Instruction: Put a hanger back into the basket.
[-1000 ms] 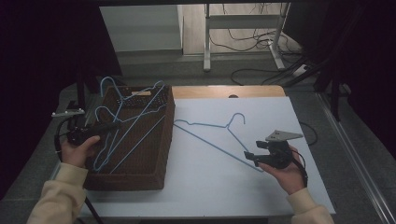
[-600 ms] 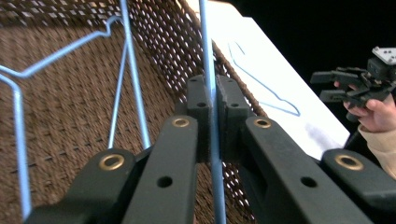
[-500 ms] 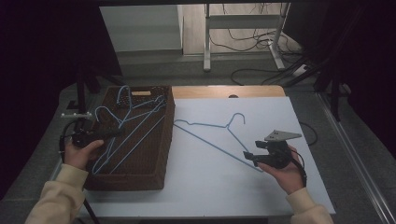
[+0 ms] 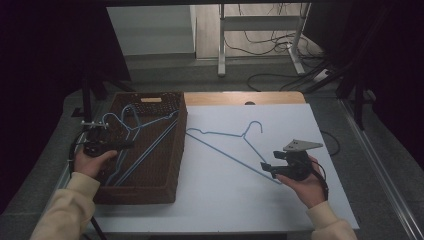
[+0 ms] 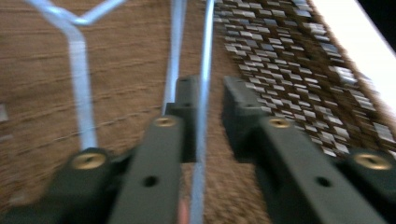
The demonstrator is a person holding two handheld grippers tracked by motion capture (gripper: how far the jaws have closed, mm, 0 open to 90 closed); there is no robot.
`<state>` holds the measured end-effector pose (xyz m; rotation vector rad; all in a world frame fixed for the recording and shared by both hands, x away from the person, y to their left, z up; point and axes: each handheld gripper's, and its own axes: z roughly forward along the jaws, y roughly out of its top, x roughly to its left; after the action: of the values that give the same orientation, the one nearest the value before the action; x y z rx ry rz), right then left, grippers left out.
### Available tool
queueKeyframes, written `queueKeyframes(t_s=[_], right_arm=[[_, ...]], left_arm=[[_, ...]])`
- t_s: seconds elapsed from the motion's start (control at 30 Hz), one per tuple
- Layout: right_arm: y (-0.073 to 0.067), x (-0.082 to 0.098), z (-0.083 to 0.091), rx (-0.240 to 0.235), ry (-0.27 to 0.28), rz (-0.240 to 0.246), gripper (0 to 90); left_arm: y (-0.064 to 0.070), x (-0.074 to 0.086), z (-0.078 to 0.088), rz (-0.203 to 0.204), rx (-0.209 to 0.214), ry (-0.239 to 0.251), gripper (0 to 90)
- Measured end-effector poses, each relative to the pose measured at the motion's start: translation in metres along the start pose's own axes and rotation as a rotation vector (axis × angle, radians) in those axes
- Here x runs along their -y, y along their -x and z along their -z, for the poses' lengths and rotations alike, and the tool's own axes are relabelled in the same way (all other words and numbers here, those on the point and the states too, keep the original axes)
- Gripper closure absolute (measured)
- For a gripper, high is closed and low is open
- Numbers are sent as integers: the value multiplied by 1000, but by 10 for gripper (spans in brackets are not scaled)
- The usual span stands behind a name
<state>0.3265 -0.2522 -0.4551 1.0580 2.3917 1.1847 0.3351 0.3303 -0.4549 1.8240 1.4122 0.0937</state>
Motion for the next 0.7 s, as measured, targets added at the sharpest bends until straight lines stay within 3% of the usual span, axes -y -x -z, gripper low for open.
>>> queueKeyframes(t_s=[0.07,0.13,0.27,0.47,0.7], right_arm=[[0,0,0,-1,0,0,318],[0,0,0,0,-1,0,318],[-1,0,-1,1,-3,3,318],[0,1,-3,1,-11,5,312],[2,2,-5,8,-36,-7,261]], left_arm=[[3,0,2,-15,-71,10,605],[7,-1,4,-28,-115,18,494],[20,-2,9,-50,-156,22,411],[59,-1,21,-153,-124,76,322],[101,13,8,-232,-11,90,302]])
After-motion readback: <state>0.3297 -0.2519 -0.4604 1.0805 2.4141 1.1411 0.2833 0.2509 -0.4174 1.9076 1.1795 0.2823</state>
